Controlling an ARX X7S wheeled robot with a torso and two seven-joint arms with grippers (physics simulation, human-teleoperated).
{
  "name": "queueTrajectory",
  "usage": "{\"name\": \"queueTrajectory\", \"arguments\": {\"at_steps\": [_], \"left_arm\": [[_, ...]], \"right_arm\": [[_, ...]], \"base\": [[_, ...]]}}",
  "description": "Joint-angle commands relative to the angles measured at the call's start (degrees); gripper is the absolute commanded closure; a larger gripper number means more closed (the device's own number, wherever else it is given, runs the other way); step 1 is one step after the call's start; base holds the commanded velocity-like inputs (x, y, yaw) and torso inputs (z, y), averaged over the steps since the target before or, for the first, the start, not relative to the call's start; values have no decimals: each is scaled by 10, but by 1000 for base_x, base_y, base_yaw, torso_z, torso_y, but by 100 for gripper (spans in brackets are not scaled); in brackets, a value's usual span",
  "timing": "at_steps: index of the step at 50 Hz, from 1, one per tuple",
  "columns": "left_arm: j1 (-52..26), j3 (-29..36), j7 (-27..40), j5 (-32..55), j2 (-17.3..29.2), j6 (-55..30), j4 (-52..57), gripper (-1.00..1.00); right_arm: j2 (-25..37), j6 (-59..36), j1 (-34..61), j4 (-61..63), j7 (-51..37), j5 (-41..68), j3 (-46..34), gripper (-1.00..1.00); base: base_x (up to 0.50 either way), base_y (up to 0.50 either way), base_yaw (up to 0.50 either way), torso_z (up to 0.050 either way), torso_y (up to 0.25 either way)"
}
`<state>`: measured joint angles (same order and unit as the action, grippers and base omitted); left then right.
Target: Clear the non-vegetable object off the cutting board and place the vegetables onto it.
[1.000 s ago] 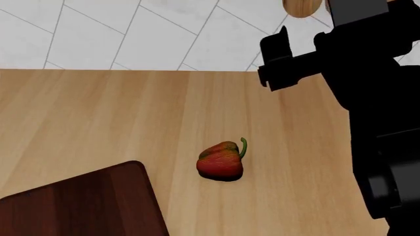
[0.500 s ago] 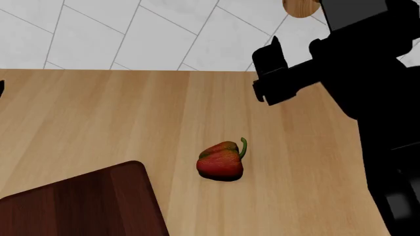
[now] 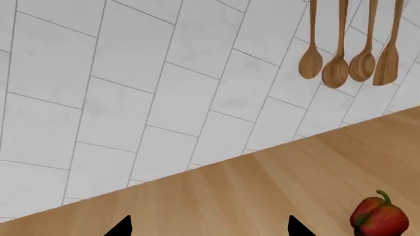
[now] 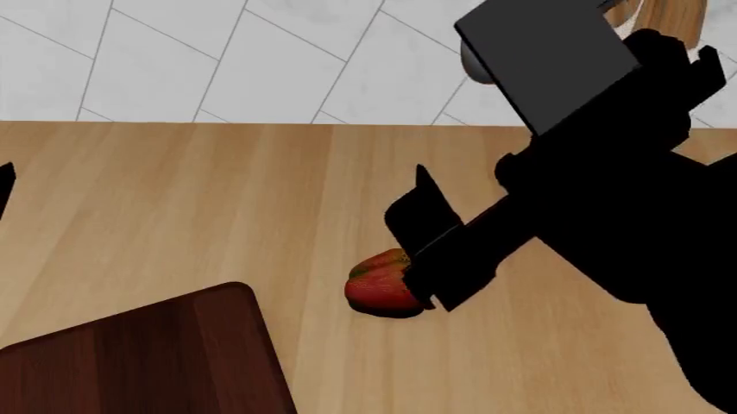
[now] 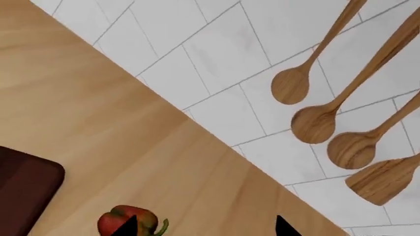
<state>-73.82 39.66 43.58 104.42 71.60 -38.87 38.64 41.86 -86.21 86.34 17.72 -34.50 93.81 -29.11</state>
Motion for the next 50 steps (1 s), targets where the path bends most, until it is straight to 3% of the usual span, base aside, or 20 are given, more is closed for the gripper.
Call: {"name": "queueTrajectory", "arguments": {"at_steps": [1, 19, 50], "left_arm": [[12, -30, -4, -10, 17, 19, 6, -100], [20, -31, 7, -5, 9, 31, 11, -100], [16, -41, -3, -3, 14, 28, 6, -100]], "right_arm": [[72, 56, 46, 47, -148, 298, -52, -100], [152, 196, 47, 228, -245, 506, -101, -100], [90, 254, 182, 315, -279, 716, -186, -100]], "base": [[0, 0, 0, 0, 0], [0, 0, 0, 0, 0], [0, 0, 0, 0, 0]]}}
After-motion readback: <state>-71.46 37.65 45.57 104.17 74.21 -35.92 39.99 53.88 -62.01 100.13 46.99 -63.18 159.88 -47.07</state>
